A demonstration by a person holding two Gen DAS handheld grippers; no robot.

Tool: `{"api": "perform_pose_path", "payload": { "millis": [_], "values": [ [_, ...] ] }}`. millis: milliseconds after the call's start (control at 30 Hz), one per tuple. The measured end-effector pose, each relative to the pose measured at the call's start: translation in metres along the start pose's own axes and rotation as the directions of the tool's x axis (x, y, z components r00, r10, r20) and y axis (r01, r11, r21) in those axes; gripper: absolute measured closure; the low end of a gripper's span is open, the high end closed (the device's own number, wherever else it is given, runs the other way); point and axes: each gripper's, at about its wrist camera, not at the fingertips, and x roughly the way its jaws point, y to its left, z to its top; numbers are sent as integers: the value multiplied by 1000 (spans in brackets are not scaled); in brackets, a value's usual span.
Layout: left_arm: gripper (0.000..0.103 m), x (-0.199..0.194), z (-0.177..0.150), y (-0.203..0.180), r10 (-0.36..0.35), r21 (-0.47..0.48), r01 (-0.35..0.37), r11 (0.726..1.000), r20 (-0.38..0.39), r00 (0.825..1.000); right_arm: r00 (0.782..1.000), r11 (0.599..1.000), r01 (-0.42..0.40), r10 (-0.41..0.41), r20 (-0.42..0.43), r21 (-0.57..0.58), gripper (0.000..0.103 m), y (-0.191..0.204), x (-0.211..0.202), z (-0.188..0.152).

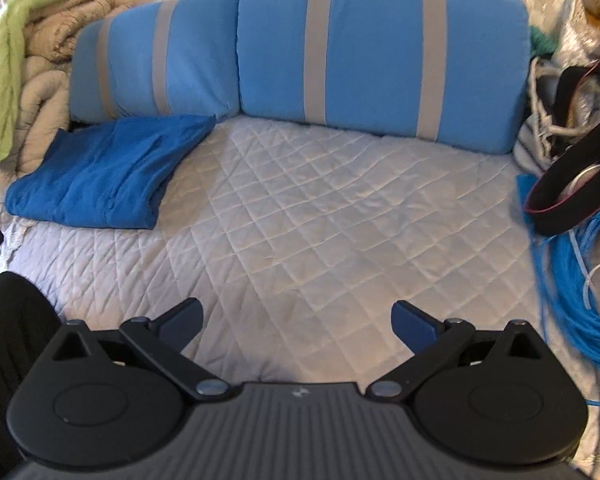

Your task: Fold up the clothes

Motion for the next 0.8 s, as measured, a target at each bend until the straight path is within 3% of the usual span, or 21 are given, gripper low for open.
{"api": "perform_pose_path", "payload": {
  "millis": [200,433,600,800],
  "values": [
    [0,48,5,-26,5,-30,-7,1000,-63,998,996,1000,-15,15,-93,9,0,23,62,16],
    [0,97,14,-57,3,-32,-7,999,-115,993,986,999,29,-31,-166,-14,0,61,131,23],
    [0,136,20,-70,15,-32,-21,999,-165,986,975,992,103,-87,-207,68,0,71,171,25],
    [0,174,18,-71,36,-29,-44,999,-214,976,970,971,174,-141,-197,161,0,77,199,30]
  ]
}}
